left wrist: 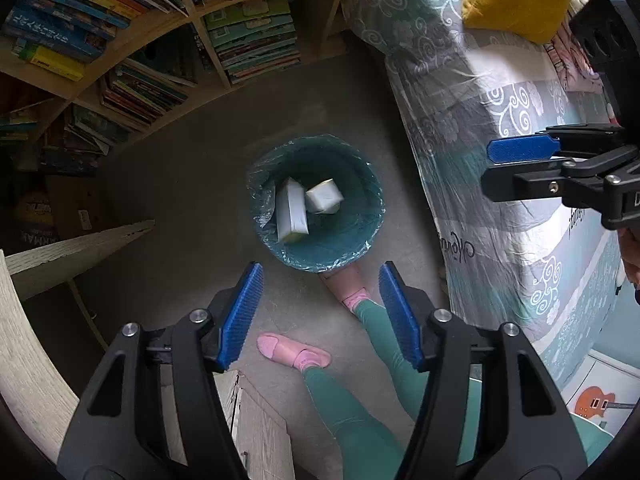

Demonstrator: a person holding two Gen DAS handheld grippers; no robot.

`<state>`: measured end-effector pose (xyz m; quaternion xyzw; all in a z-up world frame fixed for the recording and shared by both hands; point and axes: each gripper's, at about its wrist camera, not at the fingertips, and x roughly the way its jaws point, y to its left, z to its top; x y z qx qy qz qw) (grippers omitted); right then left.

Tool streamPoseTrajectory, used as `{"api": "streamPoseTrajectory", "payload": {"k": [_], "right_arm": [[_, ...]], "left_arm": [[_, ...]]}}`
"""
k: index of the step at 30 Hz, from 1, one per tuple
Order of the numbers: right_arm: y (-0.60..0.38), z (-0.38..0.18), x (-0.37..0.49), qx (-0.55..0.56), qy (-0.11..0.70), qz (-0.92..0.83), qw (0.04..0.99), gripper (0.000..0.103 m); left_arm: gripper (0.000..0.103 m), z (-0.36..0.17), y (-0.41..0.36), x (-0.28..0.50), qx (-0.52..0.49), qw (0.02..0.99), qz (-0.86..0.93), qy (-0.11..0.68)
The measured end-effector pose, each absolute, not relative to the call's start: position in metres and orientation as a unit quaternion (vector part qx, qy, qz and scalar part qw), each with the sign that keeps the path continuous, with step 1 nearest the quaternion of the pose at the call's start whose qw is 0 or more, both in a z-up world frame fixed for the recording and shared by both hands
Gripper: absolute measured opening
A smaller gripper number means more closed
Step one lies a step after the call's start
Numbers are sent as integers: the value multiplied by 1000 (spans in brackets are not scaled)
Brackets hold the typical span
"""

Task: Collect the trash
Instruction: 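Carry both boxes to the wastebasket and open both tools to drop them, then swing both open tools back toward the table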

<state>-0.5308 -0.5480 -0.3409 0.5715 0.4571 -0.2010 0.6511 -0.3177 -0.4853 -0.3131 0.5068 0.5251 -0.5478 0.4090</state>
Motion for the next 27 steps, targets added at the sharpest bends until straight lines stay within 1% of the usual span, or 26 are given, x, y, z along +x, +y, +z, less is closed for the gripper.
{"api": "streamPoseTrajectory", "payload": {"k": [4, 6, 8, 14, 15, 18, 22, 24, 27], "right_arm": [[-550, -336, -537, 576, 451, -208, 649, 65], [-551, -335, -538, 579, 447, -209, 649, 66], [-552, -334, -538, 580, 446, -209, 649, 69], [-549, -326, -529, 577, 445, -198, 656, 70], [-549, -324, -527, 575, 445, -196, 658, 71], [-549, -313, -516, 567, 442, -186, 670, 73], [-546, -290, -492, 544, 441, -157, 697, 76], [-545, -276, -476, 521, 442, -140, 716, 76], [-543, -254, -447, 500, 440, -104, 739, 77]], "left_arm": [[60, -305, -480, -305, 490, 422, -542, 537], [65, -301, -475, -299, 483, 428, -539, 542], [65, -297, -469, -290, 474, 436, -535, 547], [65, -286, -448, -267, 452, 456, -517, 566], [66, -284, -445, -264, 450, 459, -515, 568], [69, -268, -431, -251, 430, 476, -511, 572], [70, -241, -412, -231, 404, 503, -508, 571], [75, -226, -400, -221, 391, 519, -506, 568], [77, -197, -376, -201, 362, 555, -499, 558]]}}
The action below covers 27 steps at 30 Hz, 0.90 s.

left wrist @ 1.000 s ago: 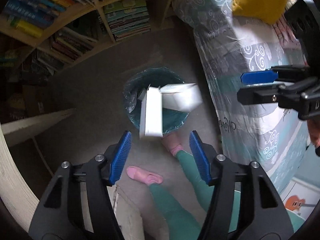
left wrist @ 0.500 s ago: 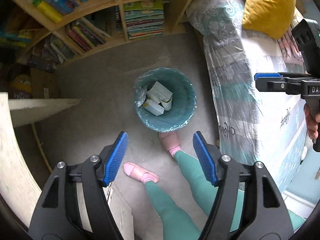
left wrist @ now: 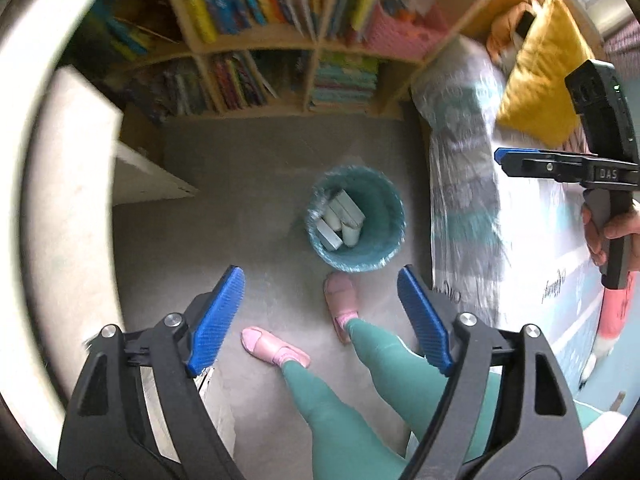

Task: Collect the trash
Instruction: 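Swing both open tools back toward the table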

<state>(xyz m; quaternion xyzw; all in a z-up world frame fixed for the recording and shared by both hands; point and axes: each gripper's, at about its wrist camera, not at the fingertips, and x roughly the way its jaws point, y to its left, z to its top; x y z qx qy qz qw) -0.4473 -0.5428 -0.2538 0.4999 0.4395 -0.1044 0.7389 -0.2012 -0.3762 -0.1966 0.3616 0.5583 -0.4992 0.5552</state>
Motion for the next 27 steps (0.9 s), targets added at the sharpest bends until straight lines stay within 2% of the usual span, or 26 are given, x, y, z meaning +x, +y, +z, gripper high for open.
{"api": "streamPoseTrajectory", "payload": {"k": [5, 9, 18, 27], "right_arm": [[-532, -219, -393, 458, 446, -58, 767, 84], [-509, -182, -335, 400, 448, 0, 800, 84], [-426, -100, -205, 250, 438, 129, 854, 85], [-331, -78, -104, 87, 451, 176, 871, 85]], "left_arm": [[78, -162, -331, -168, 322, 604, -475, 552], [85, -137, -289, -144, 291, 646, -451, 543], [90, -88, -179, -95, 255, 743, -381, 487], [91, -74, -82, -29, 227, 789, -318, 474]]}}
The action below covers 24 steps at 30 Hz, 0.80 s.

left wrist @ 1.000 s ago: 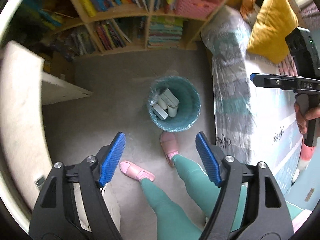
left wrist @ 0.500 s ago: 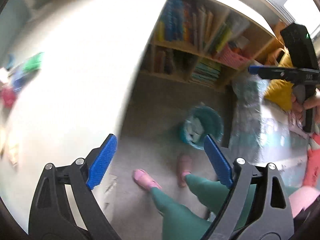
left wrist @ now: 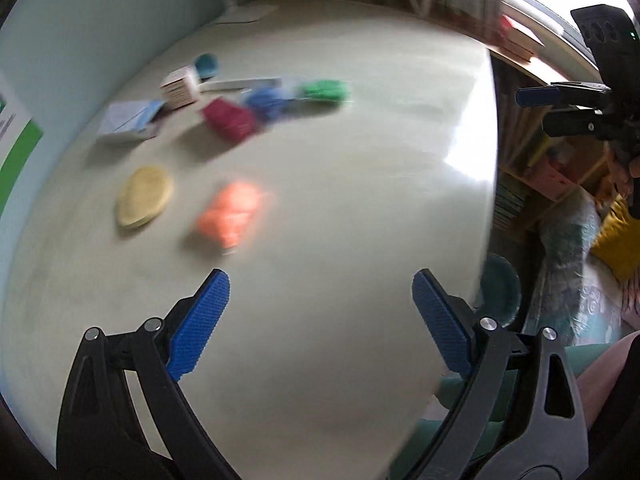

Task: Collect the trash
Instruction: 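Swing both open tools back toward the table, then grasp the orange clay bag with the left tool while the right tool grasps the green clay bag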

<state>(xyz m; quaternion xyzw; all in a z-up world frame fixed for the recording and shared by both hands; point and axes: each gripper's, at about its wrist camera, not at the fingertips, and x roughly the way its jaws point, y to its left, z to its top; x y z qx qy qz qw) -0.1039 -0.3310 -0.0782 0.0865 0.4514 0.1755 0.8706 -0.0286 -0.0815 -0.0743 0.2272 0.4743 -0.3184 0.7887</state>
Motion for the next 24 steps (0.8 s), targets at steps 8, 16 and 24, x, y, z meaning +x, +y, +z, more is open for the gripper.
{"api": "streamPoseTrajectory", "payload": {"k": [8, 16, 24], "right_arm": [[-281, -83, -54, -4, 461, 165, 872, 85], [-277, -102, -2, -24, 484, 165, 859, 85], [-281, -119, 47, -97, 502, 207, 834, 85]], "left_arm": [[91, -84, -38, 7, 240, 783, -333, 467], [91, -101, -40, 35, 254, 763, -370, 464], [90, -122, -61, 60, 260, 750, -383, 472]]}}
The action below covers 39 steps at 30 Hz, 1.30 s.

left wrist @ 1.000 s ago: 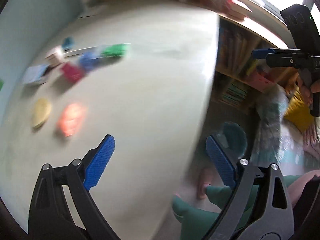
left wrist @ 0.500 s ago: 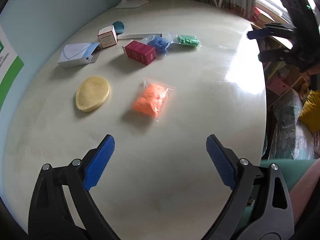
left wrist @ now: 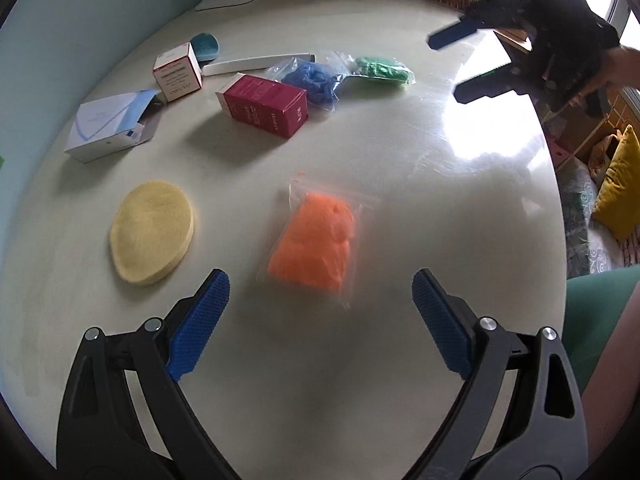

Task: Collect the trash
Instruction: 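Grasp the orange clay bag with the left tool while the right tool grasps the green clay bag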

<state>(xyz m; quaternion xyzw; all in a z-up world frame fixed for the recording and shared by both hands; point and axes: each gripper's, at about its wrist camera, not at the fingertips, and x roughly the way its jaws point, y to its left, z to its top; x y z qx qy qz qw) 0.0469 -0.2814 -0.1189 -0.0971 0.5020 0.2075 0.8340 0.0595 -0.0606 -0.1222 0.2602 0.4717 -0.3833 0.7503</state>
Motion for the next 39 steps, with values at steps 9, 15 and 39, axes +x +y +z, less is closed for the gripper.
{"api": "streamPoseTrajectory", "payload": {"k": [9, 15, 39], "right_arm": [[-283, -145, 88, -126, 524, 238, 808, 80], [-278, -150, 89, -155, 517, 254, 803, 72], [-293, -118, 48, -107, 521, 213, 820, 47]], "left_arm": [[83, -133, -69, 81, 260, 738, -366, 503], [78, -128, -74, 77, 271, 735, -376, 495], [35, -79, -54, 49, 229, 766, -361, 479]]}}
